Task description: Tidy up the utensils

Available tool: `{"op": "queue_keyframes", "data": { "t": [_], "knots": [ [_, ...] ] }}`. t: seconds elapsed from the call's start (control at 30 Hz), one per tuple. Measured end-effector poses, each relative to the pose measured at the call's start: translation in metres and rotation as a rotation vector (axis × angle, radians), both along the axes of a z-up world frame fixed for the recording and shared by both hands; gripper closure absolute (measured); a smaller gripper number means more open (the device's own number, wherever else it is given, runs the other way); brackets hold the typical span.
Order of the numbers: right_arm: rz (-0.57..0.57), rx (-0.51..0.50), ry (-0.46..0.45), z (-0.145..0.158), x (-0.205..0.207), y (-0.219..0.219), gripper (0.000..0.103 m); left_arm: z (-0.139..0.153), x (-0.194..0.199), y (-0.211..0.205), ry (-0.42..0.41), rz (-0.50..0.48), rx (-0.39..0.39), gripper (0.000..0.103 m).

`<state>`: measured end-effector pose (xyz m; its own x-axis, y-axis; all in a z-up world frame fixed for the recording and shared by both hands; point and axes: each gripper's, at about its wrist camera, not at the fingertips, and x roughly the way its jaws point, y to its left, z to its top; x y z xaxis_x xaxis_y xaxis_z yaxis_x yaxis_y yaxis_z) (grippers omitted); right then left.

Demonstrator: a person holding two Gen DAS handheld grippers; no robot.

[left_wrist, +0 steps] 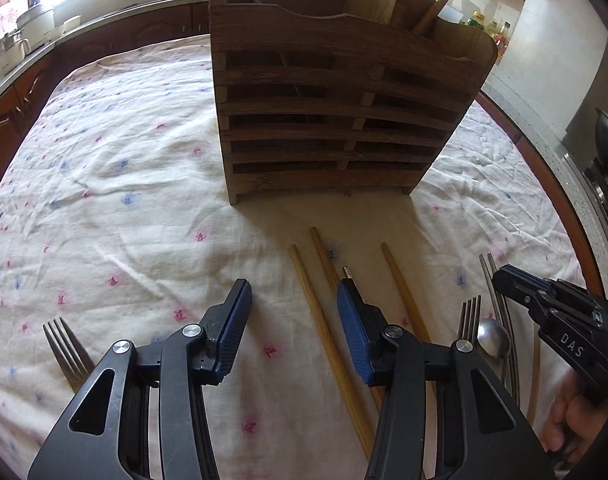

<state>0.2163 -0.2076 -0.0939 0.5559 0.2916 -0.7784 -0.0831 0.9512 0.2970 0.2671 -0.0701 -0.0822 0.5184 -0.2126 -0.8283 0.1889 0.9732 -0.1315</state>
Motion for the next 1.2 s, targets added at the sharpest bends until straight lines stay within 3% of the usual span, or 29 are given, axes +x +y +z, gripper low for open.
{"op": "queue_keyframes", "data": {
  "t": [0.2, 0.27, 0.37, 0.53, 0.77, 0.97, 1.2],
  "knots": [
    [0.017, -0.01, -0.004, 0.0, 0.01, 0.002, 0.097, -0.001, 0.005, -0.011, -0.004, -0.069, 0.025, 0.059],
    [0.023, -0.021, -0.011, -0.001, 0.011, 0.004, 0.096, -0.001, 0.004, -0.018, -0.021, -0.089, 0.067, 0.06],
    [0.029, -0.035, -0.021, -0.001, 0.011, 0.006, 0.096, 0.0, 0.004, -0.018, -0.022, -0.106, 0.053, 0.073],
    [0.034, -0.033, -0.028, -0.002, 0.01, 0.005, 0.096, -0.001, 0.002, -0.023, -0.039, -0.127, 0.096, 0.079],
    [0.032, -0.014, -0.027, -0.002, 0.01, 0.002, 0.096, -0.001, 0.0, -0.018, -0.015, -0.123, 0.064, 0.088],
    [0.032, 0.0, -0.029, -0.002, 0.008, 0.001, 0.096, 0.0, -0.002, -0.002, 0.011, -0.1, -0.024, 0.091],
    [0.022, 0.03, -0.029, -0.002, 0.005, -0.002, 0.096, 0.009, -0.014, 0.007, -0.009, -0.114, -0.023, 0.098]
  ]
}}
